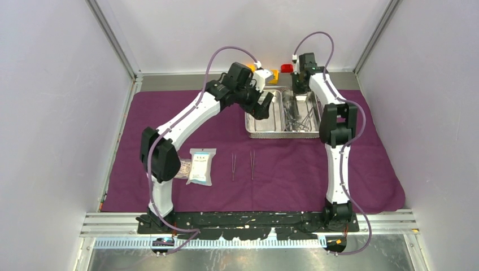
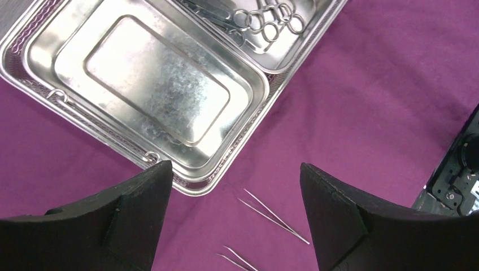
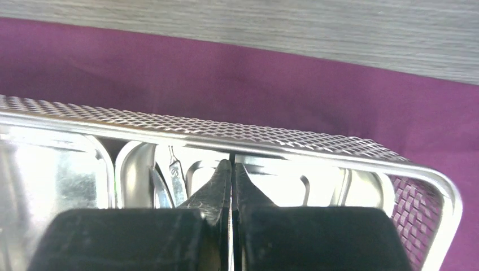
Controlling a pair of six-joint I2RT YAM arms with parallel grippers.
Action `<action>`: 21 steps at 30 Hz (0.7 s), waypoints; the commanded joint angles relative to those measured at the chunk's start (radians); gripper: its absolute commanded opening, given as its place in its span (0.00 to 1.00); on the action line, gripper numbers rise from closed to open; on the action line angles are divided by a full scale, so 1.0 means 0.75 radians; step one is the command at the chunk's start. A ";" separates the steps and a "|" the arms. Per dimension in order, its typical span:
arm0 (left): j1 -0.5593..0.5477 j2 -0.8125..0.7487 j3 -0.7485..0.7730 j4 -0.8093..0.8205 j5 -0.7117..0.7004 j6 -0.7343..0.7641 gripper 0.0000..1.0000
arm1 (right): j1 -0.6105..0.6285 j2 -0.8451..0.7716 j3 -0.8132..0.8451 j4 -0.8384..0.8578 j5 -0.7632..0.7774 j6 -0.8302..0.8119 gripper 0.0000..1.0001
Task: Open and lay out the surgical kit
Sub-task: Pick up the medical item from the container.
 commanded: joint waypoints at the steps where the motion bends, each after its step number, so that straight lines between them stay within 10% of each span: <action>1: 0.022 0.026 0.082 0.031 -0.017 -0.060 0.85 | -0.001 -0.203 0.002 0.049 -0.019 0.025 0.00; 21: 0.036 0.094 0.130 0.210 -0.015 -0.269 0.80 | -0.001 -0.699 -0.414 0.031 0.001 0.078 0.00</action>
